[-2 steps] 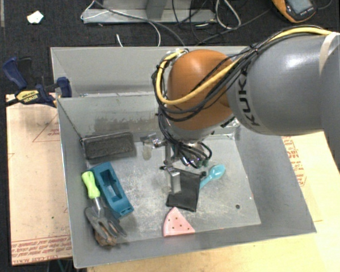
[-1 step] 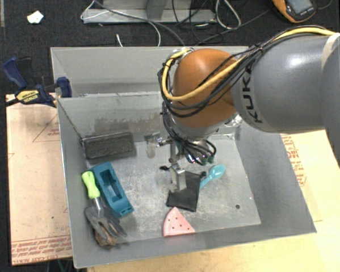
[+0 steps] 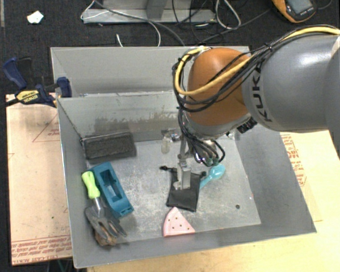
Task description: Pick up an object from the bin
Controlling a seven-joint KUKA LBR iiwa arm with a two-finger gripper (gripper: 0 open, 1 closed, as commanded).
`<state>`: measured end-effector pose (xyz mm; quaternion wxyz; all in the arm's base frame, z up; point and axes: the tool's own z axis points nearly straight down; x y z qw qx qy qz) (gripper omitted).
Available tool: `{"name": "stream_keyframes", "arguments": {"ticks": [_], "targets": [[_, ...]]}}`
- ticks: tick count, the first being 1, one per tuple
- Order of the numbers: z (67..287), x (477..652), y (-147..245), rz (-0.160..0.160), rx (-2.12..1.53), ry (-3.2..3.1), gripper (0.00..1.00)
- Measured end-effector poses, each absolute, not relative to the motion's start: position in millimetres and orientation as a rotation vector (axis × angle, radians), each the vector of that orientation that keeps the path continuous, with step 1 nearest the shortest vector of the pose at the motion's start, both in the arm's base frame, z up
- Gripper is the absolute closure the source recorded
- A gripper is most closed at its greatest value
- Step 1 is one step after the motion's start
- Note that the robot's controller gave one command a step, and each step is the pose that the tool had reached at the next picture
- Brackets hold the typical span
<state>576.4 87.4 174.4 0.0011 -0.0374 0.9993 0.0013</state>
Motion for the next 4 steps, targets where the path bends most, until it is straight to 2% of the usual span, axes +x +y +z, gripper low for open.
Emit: {"name": "stream_keyframes", "arguments": {"ticks": [1,2,3,4], "targets": [[174.4,573.2,63.0,0.006,-0.259,3.128,0.00],[103.7,612.4,55.6,0.005,-0.313,3.115,0.00],[108.8,598.4,48.8,0.007,-0.251,3.129,0.00],[87.9,631.2,21.3,0.006,-0.303,3.114,0.00]]}}
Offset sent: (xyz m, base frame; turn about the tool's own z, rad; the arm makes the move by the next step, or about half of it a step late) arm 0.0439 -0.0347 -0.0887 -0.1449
